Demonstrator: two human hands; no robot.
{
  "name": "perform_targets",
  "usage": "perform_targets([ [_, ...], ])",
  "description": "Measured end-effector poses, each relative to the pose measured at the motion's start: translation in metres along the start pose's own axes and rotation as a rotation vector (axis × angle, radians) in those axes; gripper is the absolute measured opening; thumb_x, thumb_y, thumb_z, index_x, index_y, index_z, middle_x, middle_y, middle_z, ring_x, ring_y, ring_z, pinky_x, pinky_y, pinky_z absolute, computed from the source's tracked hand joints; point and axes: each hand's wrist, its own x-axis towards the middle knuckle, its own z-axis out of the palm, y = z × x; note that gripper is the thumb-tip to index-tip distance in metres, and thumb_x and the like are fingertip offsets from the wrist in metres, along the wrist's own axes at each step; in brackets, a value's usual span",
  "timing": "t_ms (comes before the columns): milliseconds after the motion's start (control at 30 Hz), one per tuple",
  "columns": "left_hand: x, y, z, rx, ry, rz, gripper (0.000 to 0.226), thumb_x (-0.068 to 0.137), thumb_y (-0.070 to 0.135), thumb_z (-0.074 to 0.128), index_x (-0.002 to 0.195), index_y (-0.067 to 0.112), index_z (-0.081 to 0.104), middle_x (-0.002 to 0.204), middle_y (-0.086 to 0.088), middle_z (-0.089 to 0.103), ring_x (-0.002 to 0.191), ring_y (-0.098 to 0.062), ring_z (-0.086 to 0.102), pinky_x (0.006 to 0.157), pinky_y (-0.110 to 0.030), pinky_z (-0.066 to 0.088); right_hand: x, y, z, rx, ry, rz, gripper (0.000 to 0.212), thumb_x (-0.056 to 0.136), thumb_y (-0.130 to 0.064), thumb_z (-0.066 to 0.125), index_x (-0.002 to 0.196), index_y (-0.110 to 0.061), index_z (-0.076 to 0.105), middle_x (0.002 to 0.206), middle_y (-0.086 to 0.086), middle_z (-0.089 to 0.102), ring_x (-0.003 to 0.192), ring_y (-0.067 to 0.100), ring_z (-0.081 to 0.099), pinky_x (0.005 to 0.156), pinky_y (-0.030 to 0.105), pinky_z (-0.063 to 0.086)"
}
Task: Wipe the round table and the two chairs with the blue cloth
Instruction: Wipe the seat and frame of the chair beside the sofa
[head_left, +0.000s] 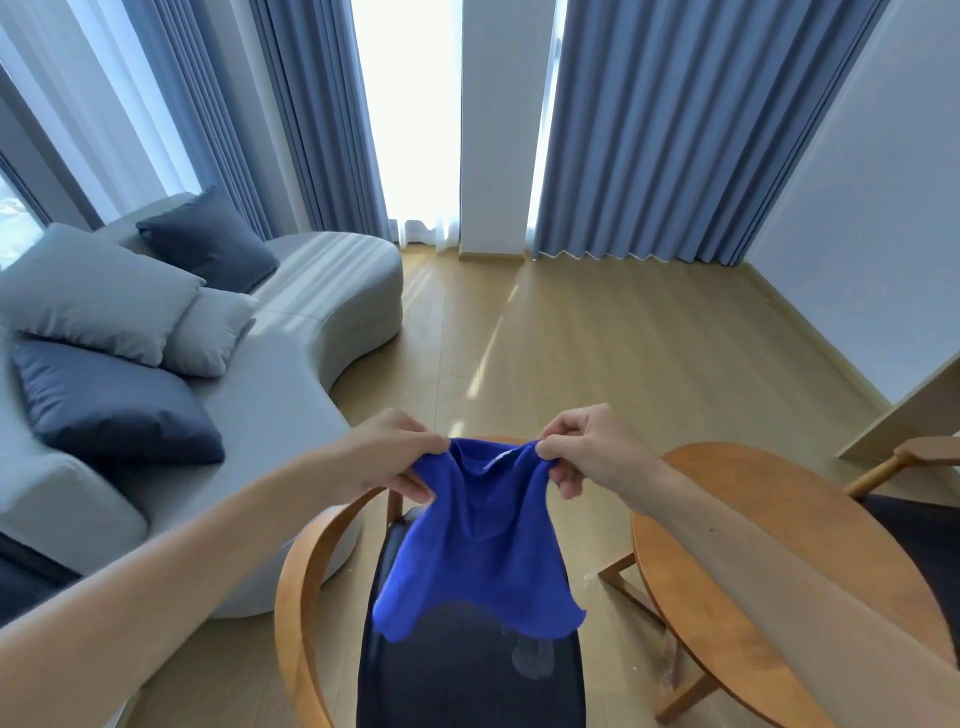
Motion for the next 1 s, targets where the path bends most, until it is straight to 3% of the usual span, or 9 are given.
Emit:
perform_targets([
  [100,-0.004,0.011,0.024,-0.081,-0.078,0.013,0.022,0.096,0.016,0.055,0.093,-0.004,0.064,0.090,-0.021,0.071,0.077,-0.028,0.071,0.077,-0.033,0.060,-0.002,-0.008,0.025,-0.025,-0.015,-0.071,0.007,0.084,-0.003,0.058,0.083,-0.006,0.064,0.054,0.008,0.065,0.045,0.018,0.059,0.043,0.021,0.045],
  [200,-0.007,0.018,0.031,-0.118,-0.111,0.032,0.026,0.097,0.014,0.055,0.105,-0.010,0.062,0.095,-0.025,0.071,0.084,-0.030,0.072,0.073,-0.031,0.061,-0.004,-0.013,0.032,-0.115,-0.011,-0.168,0.009,0.086,-0.006,0.055,0.083,-0.009,0.063,0.055,0.005,0.065,0.046,0.013,0.062,0.045,0.016,0.044],
  [433,-0.011,0.025,0.026,-0.392,-0.257,-0.009,0.023,0.098,-0.002,0.043,0.109,-0.013,0.059,0.097,-0.029,0.070,0.084,-0.033,0.072,0.069,-0.034,0.061,-0.008,-0.016,0.018,-0.265,-0.063,-0.305,0.003,0.087,-0.023,0.061,0.087,-0.020,0.059,0.072,0.005,0.066,0.062,0.018,0.063,0.054,0.025,0.051],
  [500,-0.011,0.026,0.023,-0.458,-0.309,-0.016,0.022,0.096,-0.008,0.041,0.108,-0.013,0.060,0.096,-0.029,0.069,0.084,-0.034,0.072,0.070,-0.036,0.061,-0.010,-0.016,0.013,-0.390,-0.109,-0.343,0.028,0.077,-0.041,0.073,0.092,-0.023,0.057,0.078,-0.001,0.064,0.064,0.009,0.058,0.057,0.020,0.048],
  [567,-0.011,0.026,0.020,-0.456,-0.358,0.012,0.022,0.093,-0.011,0.045,0.105,-0.011,0.064,0.098,-0.027,0.070,0.089,-0.032,0.072,0.072,-0.036,0.061,-0.011,-0.018,0.009,-0.460,-0.118,-0.383,0.037,0.072,-0.043,0.078,0.094,-0.024,0.055,0.078,-0.008,0.060,0.065,0.001,0.054,0.059,0.016,0.046],
  [733,-0.004,0.015,0.010,-0.116,-0.336,0.193,0.030,0.092,-0.009,0.050,0.109,0.006,0.069,0.106,-0.011,0.073,0.104,-0.017,0.068,0.081,-0.028,0.057,-0.009,-0.023,-0.002,-0.431,-0.028,-0.483,0.014,0.084,-0.013,0.068,0.087,-0.024,0.059,0.070,-0.012,0.058,0.063,0.002,0.053,0.059,0.013,0.042],
  [867,0.007,-0.008,0.004,0.305,0.001,0.321,0.013,0.086,0.005,0.064,0.092,0.016,0.066,0.090,-0.001,0.070,0.084,-0.015,0.066,0.076,-0.027,0.056,-0.011,-0.027,-0.009,-0.392,-0.013,-0.499,0.018,0.086,-0.005,0.063,0.086,-0.023,0.060,0.071,-0.014,0.056,0.060,0.002,0.051,0.057,0.012,0.040],
  [933,0.013,-0.024,0.005,0.510,0.129,0.383,0.023,0.081,0.015,0.071,0.097,0.024,0.056,0.097,0.006,0.062,0.089,-0.013,0.061,0.076,-0.023,0.050,-0.012,-0.029,-0.014,-0.376,-0.012,-0.503,0.018,0.087,-0.005,0.062,0.087,-0.023,0.060,0.071,-0.015,0.057,0.060,0.002,0.051,0.058,0.012,0.040],
  [1000,0.020,-0.038,0.009,0.521,0.116,0.422,0.044,0.080,0.023,0.075,0.114,0.028,0.048,0.112,0.009,0.055,0.098,-0.008,0.057,0.077,-0.017,0.046,-0.013,-0.030,-0.018,-0.367,-0.017,-0.510,0.019,0.087,-0.004,0.061,0.087,-0.023,0.061,0.071,-0.017,0.056,0.060,0.002,0.050,0.058,0.012,0.039],
])
